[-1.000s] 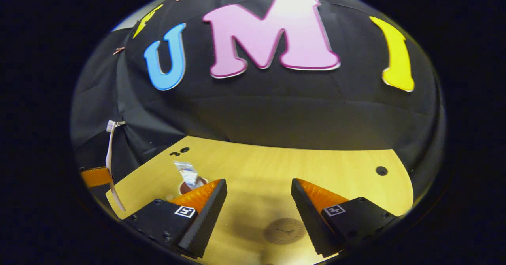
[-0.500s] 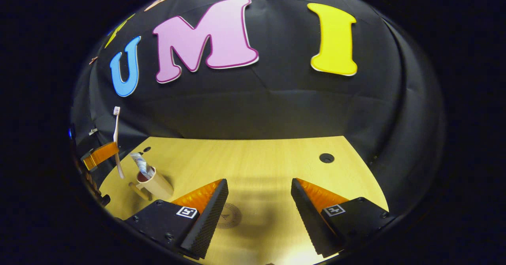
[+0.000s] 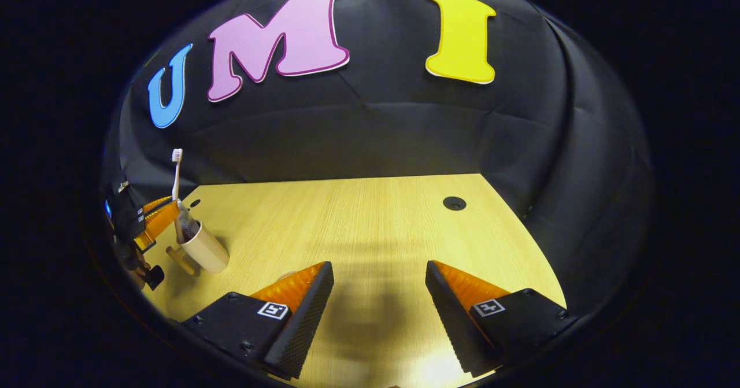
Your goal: Put the toothbrush and toothpaste on the desktop into the cup, then pick up the cup and place it on the coaster on the desktop.
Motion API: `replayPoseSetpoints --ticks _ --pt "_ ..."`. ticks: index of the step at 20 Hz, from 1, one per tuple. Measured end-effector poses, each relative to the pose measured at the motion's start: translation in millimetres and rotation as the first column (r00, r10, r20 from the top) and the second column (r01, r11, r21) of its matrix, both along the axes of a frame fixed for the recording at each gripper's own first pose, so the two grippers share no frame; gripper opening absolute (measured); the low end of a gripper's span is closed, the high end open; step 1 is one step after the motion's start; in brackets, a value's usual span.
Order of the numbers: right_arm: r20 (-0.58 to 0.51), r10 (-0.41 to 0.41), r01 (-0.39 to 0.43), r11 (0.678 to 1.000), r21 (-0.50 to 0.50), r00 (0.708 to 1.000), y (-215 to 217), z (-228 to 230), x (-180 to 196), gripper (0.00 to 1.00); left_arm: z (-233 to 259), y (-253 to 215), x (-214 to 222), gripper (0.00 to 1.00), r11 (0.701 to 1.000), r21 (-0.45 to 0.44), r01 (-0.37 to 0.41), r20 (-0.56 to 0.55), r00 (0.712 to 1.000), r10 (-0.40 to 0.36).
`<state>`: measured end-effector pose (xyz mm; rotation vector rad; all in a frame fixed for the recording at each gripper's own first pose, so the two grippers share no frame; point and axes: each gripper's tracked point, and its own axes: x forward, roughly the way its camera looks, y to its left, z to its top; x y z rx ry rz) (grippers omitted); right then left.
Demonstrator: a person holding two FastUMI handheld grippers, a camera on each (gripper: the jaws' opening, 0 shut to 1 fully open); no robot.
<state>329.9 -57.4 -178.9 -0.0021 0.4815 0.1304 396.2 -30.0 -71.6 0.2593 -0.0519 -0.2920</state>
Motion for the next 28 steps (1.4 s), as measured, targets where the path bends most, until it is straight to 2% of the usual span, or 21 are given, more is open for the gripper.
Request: replayPoseSetpoints --ticks 4,8,10,11,12,15,18,21,23,26,28 --pt "-0.010 0.005 -0.005 1.000 -0.026 1.000 2 -10 -6 0.98 1 -2 2 0.08 0.998 -0.051 0.023 0.023 0.999 -0.022" --pt "-0.035 -0.010 0.010 1.000 -0.002 0.999 5 -18 -7 0.99 -10 -4 4 0.09 0.999 -0.030 0.024 -0.001 1.000 -0.024" --pt "-0.032 -0.011 0.011 1.000 -0.010 0.999 3 -17 -8 0.98 -10 -6 -4 0.12 0.999 -0.006 0.046 0.028 0.999 -0.046" --pt "-0.035 -0.011 0.011 1.000 -0.008 0.999 2 -17 -10 0.98 -8 -8 -11 0.22 0.999 0.000 0.052 0.028 0.998 -0.052" --pt "-0.036 -0.010 0.010 1.000 -0.005 0.999 0 -15 -10 0.98 -8 -9 -17 0.24 0.998 0.005 0.057 0.021 0.998 -0.057" --pt "-0.034 -0.016 0.015 1.000 -0.004 0.999 -11 -10 -18 0.98 -11 -6 -38 0.88 0.999 0.010 0.039 -0.035 0.999 -0.039" --pt "-0.030 -0.011 0.011 1.000 -0.010 0.999 -25 -4 -27 0.98 -25 2 -65 0.99 1.000 -0.001 -0.014 -0.139 0.990 0.014" --pt "-0.013 0.000 0.000 0.999 -0.043 1.000 -43 7 -38 0.98 -35 14 -84 0.99 0.995 0.031 -0.095 -0.213 0.972 0.100" --pt "-0.012 0.015 -0.016 0.999 -0.038 1.000 -50 14 -47 0.98 -46 18 -92 0.98 0.991 0.044 -0.128 -0.283 0.949 0.135" --pt "0.020 0.042 -0.039 0.994 -0.107 0.999 -73 27 -61 0.98 -57 10 -101 0.99 0.991 -0.032 -0.129 -0.412 0.905 0.104" --pt "0.034 0.052 -0.047 0.988 -0.147 0.998 -89 32 -72 0.98 -56 18 -99 0.99 0.985 -0.054 -0.162 -0.465 0.877 0.119"
